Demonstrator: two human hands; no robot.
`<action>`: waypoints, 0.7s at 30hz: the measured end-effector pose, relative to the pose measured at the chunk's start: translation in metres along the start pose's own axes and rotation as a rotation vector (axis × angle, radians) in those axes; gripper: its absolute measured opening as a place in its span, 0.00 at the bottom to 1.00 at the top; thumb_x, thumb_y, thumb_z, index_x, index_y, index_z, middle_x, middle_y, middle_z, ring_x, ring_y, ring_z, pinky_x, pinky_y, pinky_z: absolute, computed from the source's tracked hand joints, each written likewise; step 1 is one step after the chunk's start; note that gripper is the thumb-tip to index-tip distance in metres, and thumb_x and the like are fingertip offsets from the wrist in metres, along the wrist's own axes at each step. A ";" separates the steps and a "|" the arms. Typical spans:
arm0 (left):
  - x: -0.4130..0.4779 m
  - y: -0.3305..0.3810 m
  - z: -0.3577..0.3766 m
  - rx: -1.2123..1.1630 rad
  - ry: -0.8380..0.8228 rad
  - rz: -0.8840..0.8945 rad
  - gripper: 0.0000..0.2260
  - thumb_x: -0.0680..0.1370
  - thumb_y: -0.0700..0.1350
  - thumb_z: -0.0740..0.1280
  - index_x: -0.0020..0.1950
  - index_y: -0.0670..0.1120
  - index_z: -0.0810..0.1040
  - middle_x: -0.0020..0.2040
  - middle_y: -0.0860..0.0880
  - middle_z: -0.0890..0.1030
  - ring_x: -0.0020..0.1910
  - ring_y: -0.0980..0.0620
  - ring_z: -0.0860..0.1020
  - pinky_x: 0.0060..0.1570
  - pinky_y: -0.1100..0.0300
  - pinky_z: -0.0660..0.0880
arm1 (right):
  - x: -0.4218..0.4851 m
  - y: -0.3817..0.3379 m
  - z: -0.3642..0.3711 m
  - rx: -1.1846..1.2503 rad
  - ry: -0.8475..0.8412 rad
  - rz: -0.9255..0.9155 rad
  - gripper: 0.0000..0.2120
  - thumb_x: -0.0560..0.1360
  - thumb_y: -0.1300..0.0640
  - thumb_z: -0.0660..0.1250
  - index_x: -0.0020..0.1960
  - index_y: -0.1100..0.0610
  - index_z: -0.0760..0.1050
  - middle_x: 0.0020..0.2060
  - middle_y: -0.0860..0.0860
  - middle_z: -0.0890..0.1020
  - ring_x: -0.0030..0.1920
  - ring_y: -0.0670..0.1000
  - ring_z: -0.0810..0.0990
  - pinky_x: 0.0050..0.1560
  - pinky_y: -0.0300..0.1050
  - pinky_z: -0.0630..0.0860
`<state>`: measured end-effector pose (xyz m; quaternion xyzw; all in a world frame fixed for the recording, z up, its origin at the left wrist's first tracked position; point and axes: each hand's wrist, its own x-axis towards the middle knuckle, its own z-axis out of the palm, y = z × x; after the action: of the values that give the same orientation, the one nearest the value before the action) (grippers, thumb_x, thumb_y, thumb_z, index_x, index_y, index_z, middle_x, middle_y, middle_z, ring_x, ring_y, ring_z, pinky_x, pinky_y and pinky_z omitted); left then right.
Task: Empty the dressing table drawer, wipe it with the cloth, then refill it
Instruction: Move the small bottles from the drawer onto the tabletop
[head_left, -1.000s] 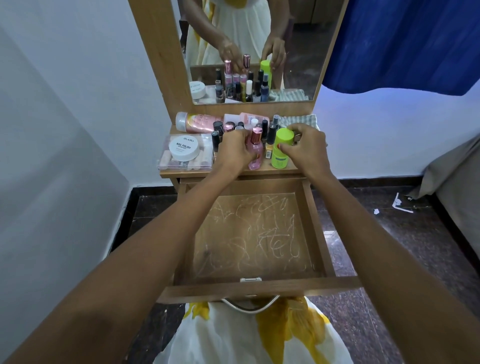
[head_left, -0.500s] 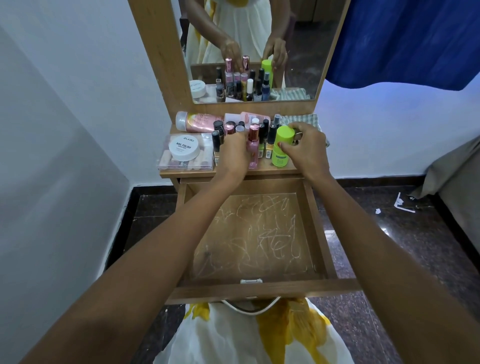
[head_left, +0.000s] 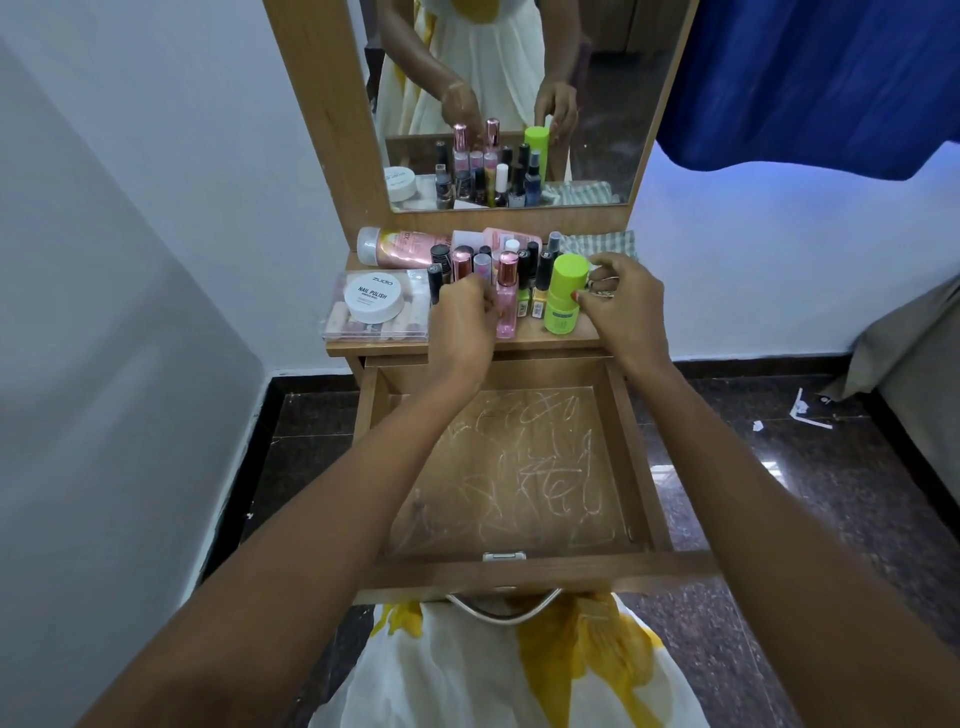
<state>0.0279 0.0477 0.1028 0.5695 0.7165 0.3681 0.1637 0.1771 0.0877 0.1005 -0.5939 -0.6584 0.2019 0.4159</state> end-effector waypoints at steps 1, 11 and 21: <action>-0.002 0.001 -0.001 -0.006 0.004 0.003 0.06 0.76 0.36 0.66 0.51 0.38 0.78 0.48 0.42 0.82 0.47 0.47 0.80 0.48 0.52 0.79 | -0.001 0.000 -0.002 0.011 0.008 0.005 0.18 0.70 0.65 0.70 0.59 0.64 0.74 0.53 0.60 0.80 0.52 0.55 0.78 0.50 0.41 0.72; -0.019 0.034 0.008 -0.035 -0.053 0.099 0.05 0.75 0.36 0.66 0.50 0.39 0.79 0.45 0.43 0.82 0.42 0.49 0.79 0.44 0.56 0.78 | -0.011 0.012 -0.023 0.066 0.054 0.071 0.09 0.72 0.67 0.64 0.51 0.64 0.78 0.46 0.60 0.82 0.42 0.48 0.75 0.39 0.29 0.70; -0.023 0.081 0.057 -0.020 -0.158 0.152 0.09 0.76 0.36 0.64 0.54 0.40 0.79 0.50 0.41 0.82 0.49 0.42 0.80 0.49 0.49 0.78 | 0.005 0.035 -0.048 0.131 0.058 0.251 0.10 0.72 0.64 0.66 0.53 0.64 0.78 0.46 0.58 0.81 0.42 0.49 0.75 0.33 0.25 0.71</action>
<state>0.1280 0.0518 0.1176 0.6479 0.6523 0.3405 0.1967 0.2365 0.0888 0.1028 -0.6486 -0.5521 0.2778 0.4443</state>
